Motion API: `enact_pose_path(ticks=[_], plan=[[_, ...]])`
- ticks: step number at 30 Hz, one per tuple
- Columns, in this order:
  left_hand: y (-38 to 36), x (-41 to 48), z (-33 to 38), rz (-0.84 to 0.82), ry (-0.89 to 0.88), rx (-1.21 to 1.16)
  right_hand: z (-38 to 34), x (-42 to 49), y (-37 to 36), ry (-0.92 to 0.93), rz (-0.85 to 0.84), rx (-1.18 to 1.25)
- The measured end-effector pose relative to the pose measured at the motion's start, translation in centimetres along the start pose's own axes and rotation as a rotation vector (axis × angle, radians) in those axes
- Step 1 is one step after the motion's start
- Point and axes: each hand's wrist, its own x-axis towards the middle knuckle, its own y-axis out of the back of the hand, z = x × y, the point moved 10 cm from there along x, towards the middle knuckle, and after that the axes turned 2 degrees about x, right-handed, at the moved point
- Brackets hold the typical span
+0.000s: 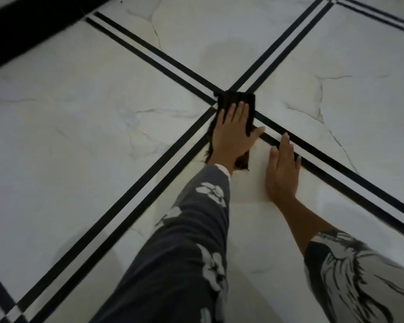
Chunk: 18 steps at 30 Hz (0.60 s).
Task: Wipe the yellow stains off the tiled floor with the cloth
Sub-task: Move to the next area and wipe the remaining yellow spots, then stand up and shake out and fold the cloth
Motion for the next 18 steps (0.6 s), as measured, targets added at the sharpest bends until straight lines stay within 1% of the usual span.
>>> enact_pose_path(ticks=[1, 2, 5, 7, 8, 9, 10, 11, 12, 14, 15, 18], plan=[[-0.5, -0.8, 1.6, -0.012, -0.070, -0.003, 0.2, -0.1, 0.4, -0.070, -0.014, 0.098], [-0.8, -2.2, 3.2, -0.027, -0.144, -0.004, 0.7, -0.4, 1.0, -0.164, -0.031, 0.142], [-1.9, -7.6, 6.1, -0.069, -0.308, -0.002, 1.6, -2.8, 3.9, -0.432, -0.046, 0.181], [-2.6, -11.0, 6.9, -0.179, -0.353, -0.031, 1.5, -5.3, 5.9, -0.562, -0.070, 0.272], [-2.5, -12.4, 7.3, -0.263, -0.348, -0.066, 1.5, -6.8, 6.9, -0.621, -0.096, 0.320], [-2.4, -13.6, 7.4, -0.360, -0.291, -0.158, 1.4, -8.4, 7.6, -0.671, -0.138, 0.371], [-2.7, -14.7, 7.1, -0.492, -0.193, -0.252, 1.3, -10.0, 8.1, -0.717, -0.188, 0.420], [-2.5, -16.4, 6.8, -0.643, -0.055, -0.395, 1.1, -11.7, 9.5, -0.771, -0.239, 0.478], [-1.0, -18.1, 6.8, -0.747, 0.084, -0.588, 0.9, -13.2, 11.1, -0.820, -0.278, 0.517], [1.3, -21.6, 7.4, -0.912, 0.331, -1.075, -0.2, -15.7, 13.6, -0.896, -0.334, 0.589], [3.0, -22.7, 8.0, -0.956, 0.369, -1.225, -1.3, -16.3, 15.3, -0.921, -0.350, 0.635], [10.2, -25.6, 10.0, -0.966, 0.521, -1.507, -5.8, -17.5, 21.6, -0.961, -0.326, 0.773]])
